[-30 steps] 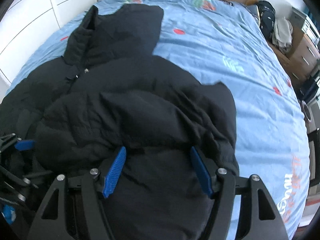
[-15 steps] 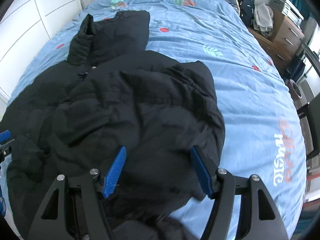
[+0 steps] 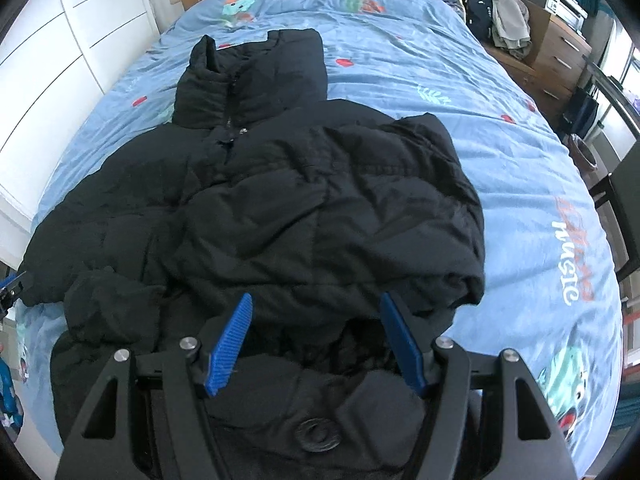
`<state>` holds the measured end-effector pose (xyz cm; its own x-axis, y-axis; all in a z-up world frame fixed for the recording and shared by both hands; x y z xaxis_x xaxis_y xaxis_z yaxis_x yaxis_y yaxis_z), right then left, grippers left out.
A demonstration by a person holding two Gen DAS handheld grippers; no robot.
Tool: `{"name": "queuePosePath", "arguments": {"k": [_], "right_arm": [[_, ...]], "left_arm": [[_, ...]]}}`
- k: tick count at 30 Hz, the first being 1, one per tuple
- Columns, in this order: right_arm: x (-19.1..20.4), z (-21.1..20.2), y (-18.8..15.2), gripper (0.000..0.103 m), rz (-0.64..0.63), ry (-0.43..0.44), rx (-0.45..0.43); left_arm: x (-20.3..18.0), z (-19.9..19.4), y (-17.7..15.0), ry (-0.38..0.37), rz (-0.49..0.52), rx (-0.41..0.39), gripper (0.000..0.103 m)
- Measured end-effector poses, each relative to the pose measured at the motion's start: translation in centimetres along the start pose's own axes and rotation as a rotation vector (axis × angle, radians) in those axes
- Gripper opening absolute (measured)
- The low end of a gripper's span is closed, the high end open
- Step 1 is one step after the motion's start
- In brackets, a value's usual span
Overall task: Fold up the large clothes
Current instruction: 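Move the left gripper to the other sleeve cuff and grasp it, then lift the sleeve with the left gripper and fold it across the jacket body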
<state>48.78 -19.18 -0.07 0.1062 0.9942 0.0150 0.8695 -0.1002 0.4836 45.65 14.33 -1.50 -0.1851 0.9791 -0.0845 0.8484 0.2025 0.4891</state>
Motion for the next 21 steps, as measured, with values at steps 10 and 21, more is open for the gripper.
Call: {"name": "queuePosePath", "arguments": {"k": [10,21], "right_arm": [[3.0,-1.4,-0.4,0.065,-0.004,-0.026,0.028],[4.3,-1.1,-0.1,0.065,-0.030,-0.056,0.061]], "left_arm": [[12.8,2.7,-2.0,-0.005,-0.267,0.108,0.090],[27.5,5.0,-5.8,-0.162,-0.788,0.075,0.090]]}}
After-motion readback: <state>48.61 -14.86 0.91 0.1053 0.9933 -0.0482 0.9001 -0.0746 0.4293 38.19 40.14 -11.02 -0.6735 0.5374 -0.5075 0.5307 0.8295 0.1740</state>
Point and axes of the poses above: each gripper's, at about its wrist camera, not at the fingertips, and z roughly the way its jaws point, x to its left, y to its top, the point moved 1 cm from there along z, roughly the way its jaws point, and after that the axes turned 3 degrees about -z, right-handed, at the moved point
